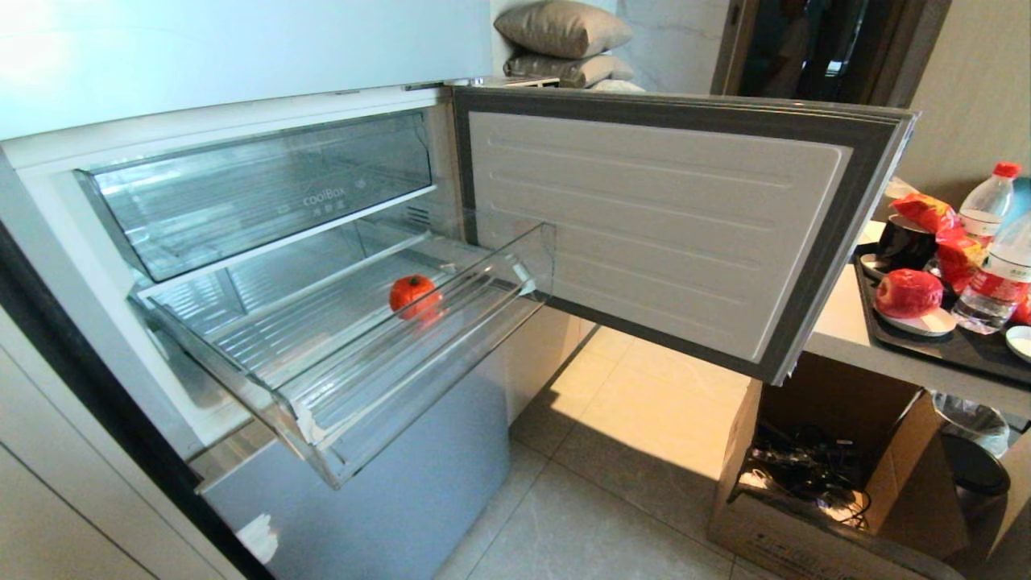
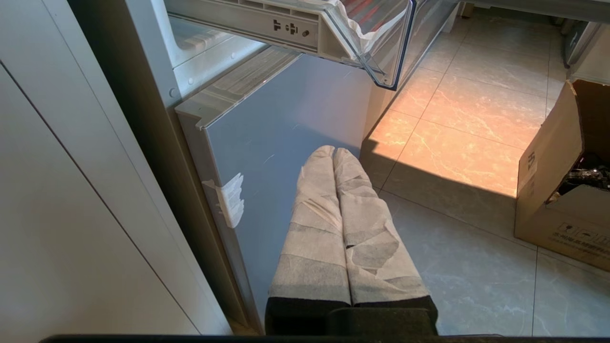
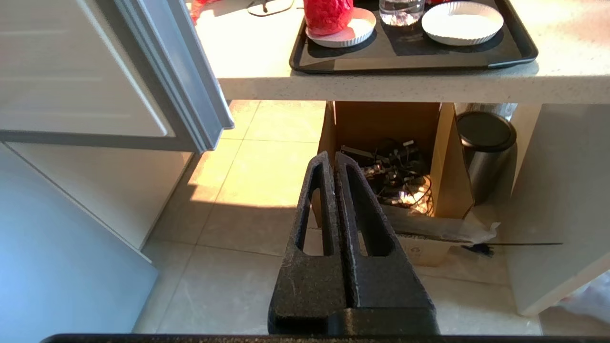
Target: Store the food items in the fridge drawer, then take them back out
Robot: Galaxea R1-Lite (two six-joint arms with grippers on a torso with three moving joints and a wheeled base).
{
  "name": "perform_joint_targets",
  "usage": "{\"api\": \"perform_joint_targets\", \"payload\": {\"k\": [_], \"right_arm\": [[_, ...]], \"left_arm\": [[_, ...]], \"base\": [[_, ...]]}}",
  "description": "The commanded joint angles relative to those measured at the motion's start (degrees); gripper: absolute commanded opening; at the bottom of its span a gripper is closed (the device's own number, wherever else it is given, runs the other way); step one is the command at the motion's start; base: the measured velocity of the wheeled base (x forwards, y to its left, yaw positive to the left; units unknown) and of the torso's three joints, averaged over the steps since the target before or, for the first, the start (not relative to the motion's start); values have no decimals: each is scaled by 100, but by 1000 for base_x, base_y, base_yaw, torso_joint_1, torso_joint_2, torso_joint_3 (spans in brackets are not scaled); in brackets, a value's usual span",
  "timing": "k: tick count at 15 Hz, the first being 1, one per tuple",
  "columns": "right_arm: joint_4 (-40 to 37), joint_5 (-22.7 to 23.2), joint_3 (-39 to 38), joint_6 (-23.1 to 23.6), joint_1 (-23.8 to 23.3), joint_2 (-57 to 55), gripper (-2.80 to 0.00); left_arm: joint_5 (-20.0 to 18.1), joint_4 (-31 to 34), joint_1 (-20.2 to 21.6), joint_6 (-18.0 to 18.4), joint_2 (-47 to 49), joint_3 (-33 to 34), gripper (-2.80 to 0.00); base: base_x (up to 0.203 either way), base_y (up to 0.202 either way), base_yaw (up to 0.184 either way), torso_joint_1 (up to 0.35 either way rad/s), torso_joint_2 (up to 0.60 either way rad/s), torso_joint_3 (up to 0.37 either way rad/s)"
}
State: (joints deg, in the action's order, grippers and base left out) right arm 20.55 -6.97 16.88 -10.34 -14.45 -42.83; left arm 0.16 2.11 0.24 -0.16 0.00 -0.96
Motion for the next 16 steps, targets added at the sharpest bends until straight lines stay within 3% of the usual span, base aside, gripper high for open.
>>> {"api": "perform_joint_targets", "payload": {"k": [1, 5, 9, 16], "right_arm": [[281, -13, 15, -24, -148, -631, 0], [1418, 32, 280, -295, -943, -2026, 0], [2313, 69, 868, -381, -1192, -3313, 0], [2436, -4, 1280, -571, -1291, -4100, 0]], "left_arm": [[2, 0, 2, -2, 0, 0, -280], [2, 0, 2, -2, 0, 0, -280], [2, 0, 2, -2, 0, 0, -280], [2, 0, 2, -2, 0, 0, -280]], "base": [[0, 0, 0, 0, 0, 0], [0, 0, 0, 0, 0, 0], [0, 0, 0, 0, 0, 0], [0, 0, 0, 0, 0, 0]]}}
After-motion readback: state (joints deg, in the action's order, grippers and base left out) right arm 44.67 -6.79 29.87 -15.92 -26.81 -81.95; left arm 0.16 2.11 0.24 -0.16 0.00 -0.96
